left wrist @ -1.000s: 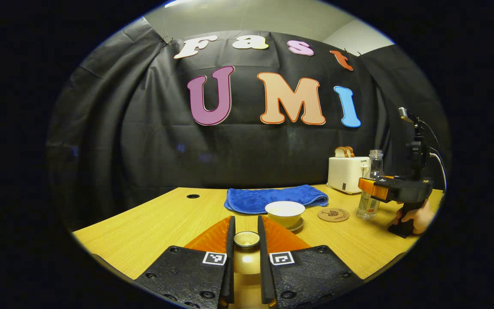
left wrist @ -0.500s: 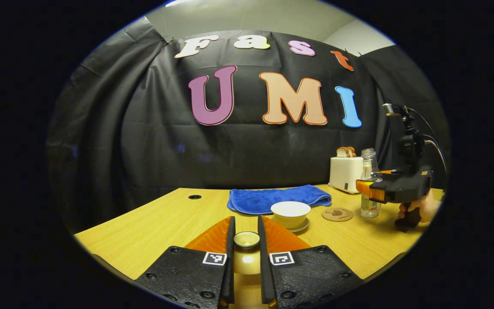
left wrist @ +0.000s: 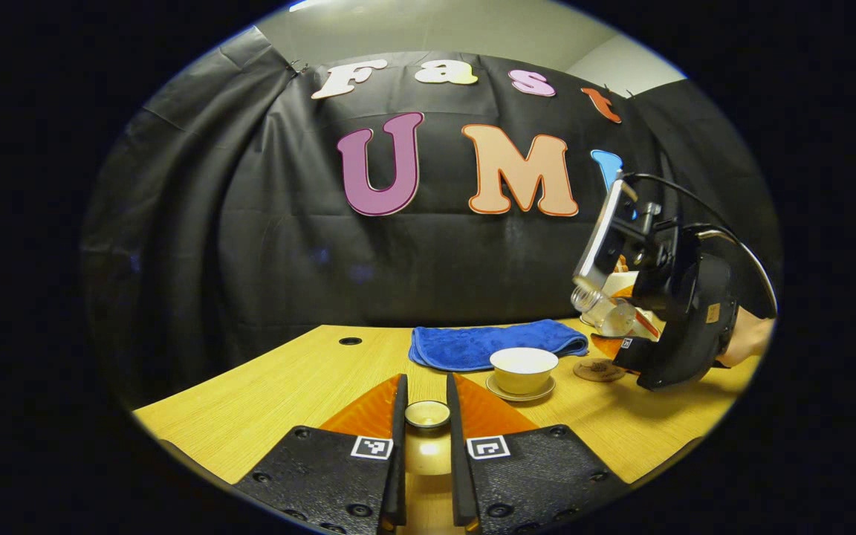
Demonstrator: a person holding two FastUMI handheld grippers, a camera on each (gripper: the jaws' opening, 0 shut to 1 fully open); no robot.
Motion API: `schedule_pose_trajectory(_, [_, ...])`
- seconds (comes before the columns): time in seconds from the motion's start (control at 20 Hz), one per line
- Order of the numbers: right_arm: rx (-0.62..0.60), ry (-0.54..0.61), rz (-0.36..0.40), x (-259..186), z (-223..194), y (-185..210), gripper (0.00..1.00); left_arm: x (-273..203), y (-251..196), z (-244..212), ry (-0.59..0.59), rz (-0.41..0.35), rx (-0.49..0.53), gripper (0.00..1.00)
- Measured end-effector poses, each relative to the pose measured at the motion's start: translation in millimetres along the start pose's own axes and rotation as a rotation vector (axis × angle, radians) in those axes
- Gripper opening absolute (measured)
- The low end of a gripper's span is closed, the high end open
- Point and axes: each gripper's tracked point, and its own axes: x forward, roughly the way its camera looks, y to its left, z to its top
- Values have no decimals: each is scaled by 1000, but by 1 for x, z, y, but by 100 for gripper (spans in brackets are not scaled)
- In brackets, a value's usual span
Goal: Open the teacup lid with one hand, grasp the water bottle and pour water into the teacup with the other hand; after pouring, place the water bottle on the coaster and then close the teacup lid.
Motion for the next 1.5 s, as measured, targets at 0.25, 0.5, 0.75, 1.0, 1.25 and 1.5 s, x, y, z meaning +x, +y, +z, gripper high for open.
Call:
schedule_pose_trajectory(0.25, [-185, 11, 58, 6, 7, 18, 73, 1, 16, -1, 2, 16, -2, 22])
schedule_pose_trajectory(0.5, [-384, -12, 51, 1, 13, 31, 73, 1, 25, -1, 3, 33, -3, 22])
schedule_pose_trajectory(0.75, [-533, -27, 24, 4, 18, 29, 72, 1, 23, -1, 4, 30, -3, 22])
schedule_pose_trajectory(1.0, [-629, -43, 11, 4, 24, 27, 72, -1, 24, -1, 7, 29, -3, 22])
schedule_pose_trajectory(1.25, [-706, -55, -3, 1, 28, 28, 72, -1, 24, 1, 9, 29, -3, 22])
schedule_pose_trajectory(1.5, [-791, -78, -22, -2, 36, 30, 72, -2, 24, 0, 10, 29, -4, 22])
